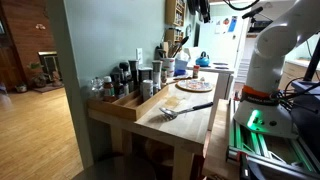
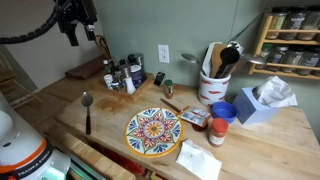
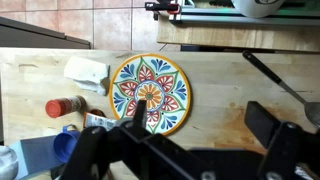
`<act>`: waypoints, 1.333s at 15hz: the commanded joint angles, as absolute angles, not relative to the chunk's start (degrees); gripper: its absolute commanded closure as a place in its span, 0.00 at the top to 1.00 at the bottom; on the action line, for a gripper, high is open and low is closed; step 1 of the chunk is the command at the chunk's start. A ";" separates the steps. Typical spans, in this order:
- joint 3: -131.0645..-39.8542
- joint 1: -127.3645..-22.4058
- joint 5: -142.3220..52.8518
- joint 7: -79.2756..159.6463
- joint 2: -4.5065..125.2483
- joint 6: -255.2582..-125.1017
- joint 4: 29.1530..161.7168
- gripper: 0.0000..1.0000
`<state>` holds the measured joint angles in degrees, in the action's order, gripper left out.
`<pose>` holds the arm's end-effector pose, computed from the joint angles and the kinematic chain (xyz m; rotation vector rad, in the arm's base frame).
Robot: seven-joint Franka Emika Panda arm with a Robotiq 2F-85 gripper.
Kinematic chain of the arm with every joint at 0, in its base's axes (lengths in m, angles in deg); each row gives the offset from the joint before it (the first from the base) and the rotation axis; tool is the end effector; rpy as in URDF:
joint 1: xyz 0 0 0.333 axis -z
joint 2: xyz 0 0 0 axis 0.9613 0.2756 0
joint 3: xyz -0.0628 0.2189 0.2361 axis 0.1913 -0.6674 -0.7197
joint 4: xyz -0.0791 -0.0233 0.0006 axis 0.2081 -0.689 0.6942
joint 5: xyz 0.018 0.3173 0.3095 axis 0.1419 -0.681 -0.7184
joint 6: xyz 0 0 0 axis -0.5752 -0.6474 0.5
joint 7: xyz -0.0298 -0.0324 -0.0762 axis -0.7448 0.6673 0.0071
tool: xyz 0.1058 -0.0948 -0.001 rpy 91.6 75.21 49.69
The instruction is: Put the container with a green lid in the wooden tray on the left
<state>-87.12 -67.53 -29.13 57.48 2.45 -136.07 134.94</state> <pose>0.3316 -0.1037 0.5635 2.8627 0.0790 -0.3245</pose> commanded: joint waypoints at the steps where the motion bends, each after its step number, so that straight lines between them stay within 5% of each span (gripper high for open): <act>1: -85.63 -69.83 -28.35 56.38 2.48 -135.50 134.71 1.00; 12: -85.63 -69.83 -28.35 56.38 2.48 -135.50 134.71 1.00; 20: -81.51 -69.27 -34.38 51.46 11.14 -152.51 132.35 1.00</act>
